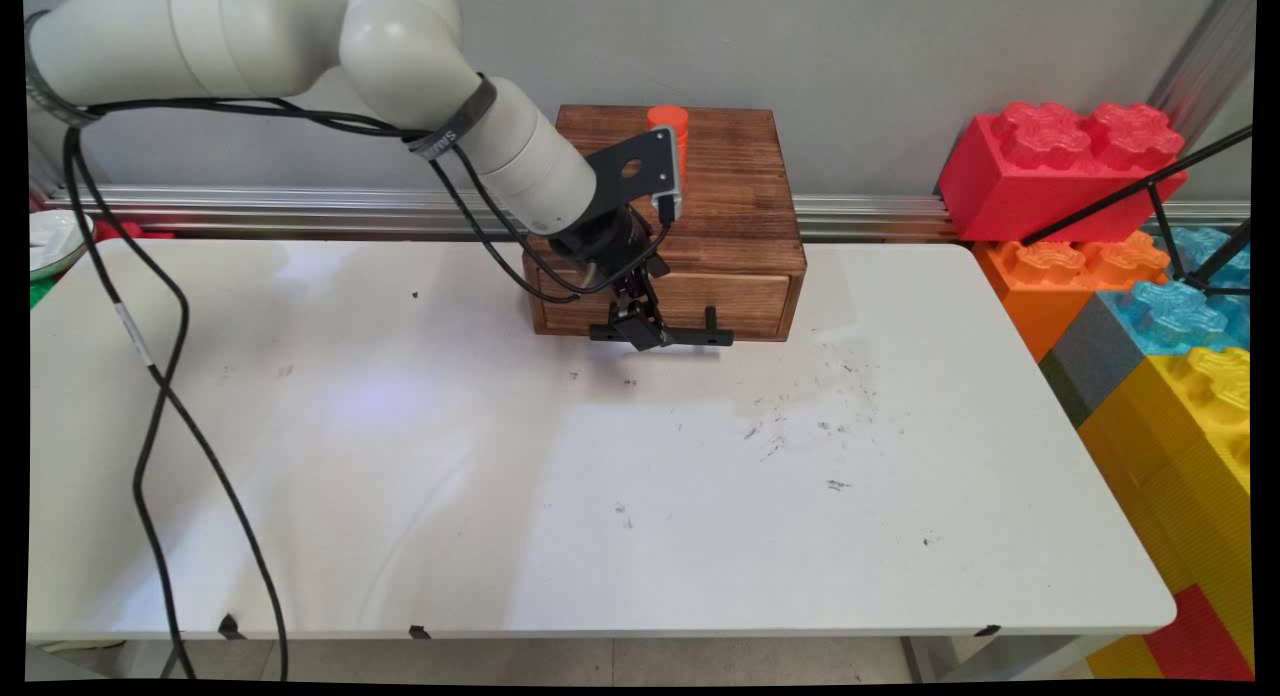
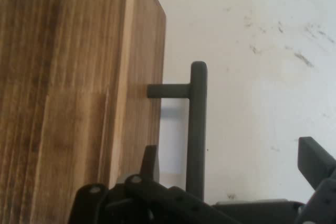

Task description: Open the drawer

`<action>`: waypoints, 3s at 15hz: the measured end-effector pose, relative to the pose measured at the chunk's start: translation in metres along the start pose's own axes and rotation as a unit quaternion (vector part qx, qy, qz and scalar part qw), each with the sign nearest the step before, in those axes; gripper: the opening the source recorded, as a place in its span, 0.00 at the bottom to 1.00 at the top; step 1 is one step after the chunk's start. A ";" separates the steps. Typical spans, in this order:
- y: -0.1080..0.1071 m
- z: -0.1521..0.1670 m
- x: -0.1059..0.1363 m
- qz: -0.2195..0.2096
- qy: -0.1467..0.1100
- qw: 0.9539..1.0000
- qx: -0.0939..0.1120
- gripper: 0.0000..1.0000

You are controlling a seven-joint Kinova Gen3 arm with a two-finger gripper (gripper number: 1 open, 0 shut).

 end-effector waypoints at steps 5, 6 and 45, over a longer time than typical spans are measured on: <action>-0.006 0.013 0.002 0.003 -0.025 1.000 -0.016 1.00; -0.007 0.017 0.002 0.003 -0.029 0.999 -0.018 1.00; 0.010 0.091 -0.013 0.015 -0.044 0.997 -0.067 1.00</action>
